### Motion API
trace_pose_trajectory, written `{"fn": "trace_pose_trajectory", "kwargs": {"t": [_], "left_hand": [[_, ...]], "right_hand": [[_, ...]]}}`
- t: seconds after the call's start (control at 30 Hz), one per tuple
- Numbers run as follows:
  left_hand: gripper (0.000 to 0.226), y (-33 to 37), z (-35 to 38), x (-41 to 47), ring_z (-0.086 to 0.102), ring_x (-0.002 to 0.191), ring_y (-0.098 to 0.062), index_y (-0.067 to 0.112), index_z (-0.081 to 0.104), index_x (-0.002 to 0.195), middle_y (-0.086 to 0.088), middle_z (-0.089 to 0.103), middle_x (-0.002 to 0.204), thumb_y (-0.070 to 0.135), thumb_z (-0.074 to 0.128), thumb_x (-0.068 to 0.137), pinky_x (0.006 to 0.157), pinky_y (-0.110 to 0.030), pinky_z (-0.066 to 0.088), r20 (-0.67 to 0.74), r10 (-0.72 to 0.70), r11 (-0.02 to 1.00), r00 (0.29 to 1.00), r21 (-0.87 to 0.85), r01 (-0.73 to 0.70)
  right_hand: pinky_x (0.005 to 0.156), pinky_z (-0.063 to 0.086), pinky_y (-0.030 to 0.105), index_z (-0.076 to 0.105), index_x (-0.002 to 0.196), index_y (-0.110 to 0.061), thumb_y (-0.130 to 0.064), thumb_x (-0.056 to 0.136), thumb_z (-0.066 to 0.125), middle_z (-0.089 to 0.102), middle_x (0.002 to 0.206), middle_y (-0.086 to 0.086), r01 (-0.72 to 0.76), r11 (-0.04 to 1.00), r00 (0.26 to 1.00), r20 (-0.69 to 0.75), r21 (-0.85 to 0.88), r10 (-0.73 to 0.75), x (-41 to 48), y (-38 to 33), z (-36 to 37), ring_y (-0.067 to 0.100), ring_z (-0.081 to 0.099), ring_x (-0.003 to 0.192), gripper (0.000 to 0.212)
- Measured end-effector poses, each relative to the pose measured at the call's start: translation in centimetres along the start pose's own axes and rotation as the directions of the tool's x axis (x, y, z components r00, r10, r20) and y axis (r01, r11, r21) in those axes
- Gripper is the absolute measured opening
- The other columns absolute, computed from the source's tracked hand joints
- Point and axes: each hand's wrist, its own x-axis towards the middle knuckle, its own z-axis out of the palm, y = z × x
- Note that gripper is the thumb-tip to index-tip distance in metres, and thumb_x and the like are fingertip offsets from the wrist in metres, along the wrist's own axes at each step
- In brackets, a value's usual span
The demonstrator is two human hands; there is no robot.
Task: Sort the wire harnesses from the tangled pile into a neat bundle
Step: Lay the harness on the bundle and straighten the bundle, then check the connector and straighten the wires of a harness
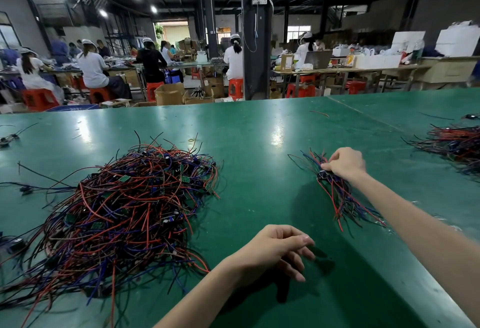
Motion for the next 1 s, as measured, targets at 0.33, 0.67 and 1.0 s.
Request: {"fn": "trace_pose_trajectory", "kwargs": {"t": [0.33,0.67,1.0], "left_hand": [[0.012,-0.1,0.1,-0.1,0.059,0.051,-0.012,0.008,0.062,0.094,-0.002,0.066,0.08,0.019,0.056,0.095,0.048,-0.02,0.051,-0.006,-0.019,1.0,1.0,-0.008,0.019],[0.011,1.7,-0.1,-0.5,0.056,0.054,-0.008,0.005,0.06,0.092,-0.005,0.063,0.077,0.006,0.05,0.096,0.048,-0.024,0.054,-0.112,0.147,0.989,0.983,0.042,-0.144],[0.022,10.0,-13.7,-4.5,0.058,0.091,-0.016,0.006,0.064,0.109,-0.008,0.066,0.105,0.003,0.052,0.091,0.084,-0.025,0.048,-0.608,0.612,0.565,0.506,0.784,0.258]], "right_hand": [[0.083,0.045,0.037,0.064,0.106,-0.012,-0.028,0.087,0.066,0.054,0.112,0.016,0.141,0.958,0.98,-0.1,-0.25,-0.17,-2.3,0.5,2.3,0.034,0.054,0.104,0.025],[0.091,0.034,0.039,0.058,0.119,-0.02,-0.032,0.092,0.051,0.054,0.118,0.004,0.47,0.812,0.858,-0.036,-0.345,-0.512,-10.1,-1.6,5.1,0.024,0.043,0.113,0.03],[0.082,0.032,0.031,0.058,0.101,-0.02,-0.011,0.091,0.049,0.062,0.098,-0.005,0.629,0.72,0.764,0.059,-0.293,-0.643,-12.5,-1.8,6.7,0.018,0.054,0.096,0.016]]}}
